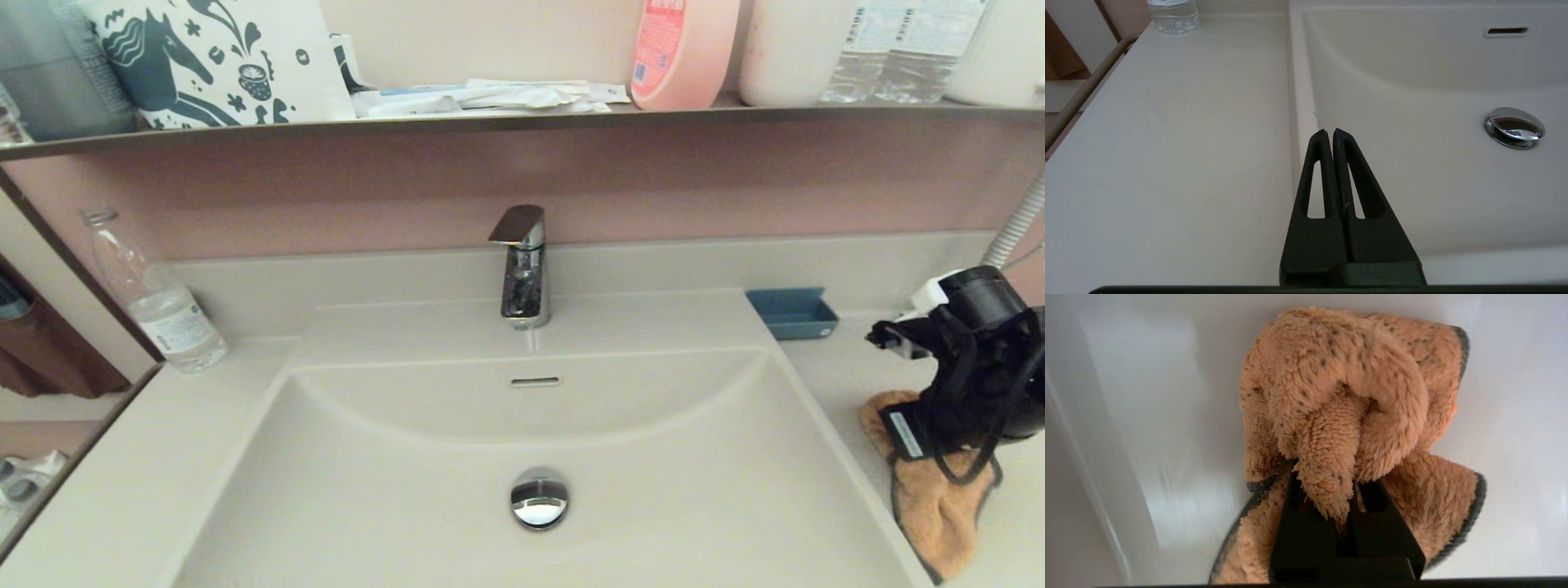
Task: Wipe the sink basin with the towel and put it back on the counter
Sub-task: Wipe the sink
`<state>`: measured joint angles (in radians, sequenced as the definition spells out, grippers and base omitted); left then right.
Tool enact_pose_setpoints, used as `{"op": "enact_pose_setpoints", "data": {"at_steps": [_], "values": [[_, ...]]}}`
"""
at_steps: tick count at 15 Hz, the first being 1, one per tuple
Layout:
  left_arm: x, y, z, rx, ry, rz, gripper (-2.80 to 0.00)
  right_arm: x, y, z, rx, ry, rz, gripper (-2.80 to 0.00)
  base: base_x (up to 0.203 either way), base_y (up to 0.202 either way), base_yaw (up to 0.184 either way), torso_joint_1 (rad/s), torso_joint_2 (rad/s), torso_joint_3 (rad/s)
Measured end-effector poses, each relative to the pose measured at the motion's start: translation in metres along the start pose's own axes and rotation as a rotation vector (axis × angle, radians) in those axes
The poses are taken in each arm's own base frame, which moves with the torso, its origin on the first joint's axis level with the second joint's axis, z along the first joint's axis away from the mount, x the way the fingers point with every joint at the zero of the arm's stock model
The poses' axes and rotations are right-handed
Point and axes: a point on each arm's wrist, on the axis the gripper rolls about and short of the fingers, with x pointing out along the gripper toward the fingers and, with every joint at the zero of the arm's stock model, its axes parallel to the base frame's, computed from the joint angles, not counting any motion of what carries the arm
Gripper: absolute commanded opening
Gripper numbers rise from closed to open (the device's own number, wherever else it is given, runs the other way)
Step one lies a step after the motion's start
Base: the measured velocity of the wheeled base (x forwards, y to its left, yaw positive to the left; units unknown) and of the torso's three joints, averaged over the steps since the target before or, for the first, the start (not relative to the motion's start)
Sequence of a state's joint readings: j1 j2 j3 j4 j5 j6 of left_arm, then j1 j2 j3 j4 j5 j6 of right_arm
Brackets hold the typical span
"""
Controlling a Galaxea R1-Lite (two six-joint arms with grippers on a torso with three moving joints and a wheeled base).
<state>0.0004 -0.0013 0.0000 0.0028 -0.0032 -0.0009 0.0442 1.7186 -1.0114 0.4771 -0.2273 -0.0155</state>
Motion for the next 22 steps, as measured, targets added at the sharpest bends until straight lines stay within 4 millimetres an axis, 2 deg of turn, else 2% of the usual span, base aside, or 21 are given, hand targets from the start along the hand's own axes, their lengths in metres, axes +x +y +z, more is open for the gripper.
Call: {"op": "enact_pose_setpoints", "data": {"at_steps": [5, 9, 12, 17, 19, 22], "values": [[0.000, 0.000, 0.000, 0.001, 0.001, 0.000, -2.80, -0.036, 0.002, -0.045, -0.116, 0.141, -0.046, -2.80, 0.000, 0.000, 0.000, 0.000, 0.00, 0.000], [0.000, 0.000, 0.000, 0.000, 0.000, 0.000, -2.80, -0.039, -0.011, -0.054, -0.072, 0.131, -0.166, -2.80, 0.000, 0.000, 0.000, 0.000, 0.00, 0.000], [0.000, 0.000, 0.000, 0.000, 0.000, 0.000, -2.80, -0.032, -0.021, -0.041, 0.007, 0.054, -0.187, -2.80, 0.000, 0.000, 0.000, 0.000, 0.00, 0.000], [0.000, 0.000, 0.000, 0.000, 0.000, 0.000, -2.80, 0.008, -0.031, -0.004, 0.112, -0.079, -0.189, -2.80, 0.000, 0.000, 0.000, 0.000, 0.00, 0.000], [0.000, 0.000, 0.000, 0.000, 0.000, 0.000, -2.80, 0.025, -0.032, 0.016, 0.148, -0.126, -0.186, -2.80, 0.000, 0.000, 0.000, 0.000, 0.00, 0.000], [0.000, 0.000, 0.000, 0.001, 0.001, 0.001, -2.80, 0.037, -0.032, 0.057, 0.242, -0.208, -0.172, -2.80, 0.000, 0.000, 0.000, 0.000, 0.00, 0.000]]}}
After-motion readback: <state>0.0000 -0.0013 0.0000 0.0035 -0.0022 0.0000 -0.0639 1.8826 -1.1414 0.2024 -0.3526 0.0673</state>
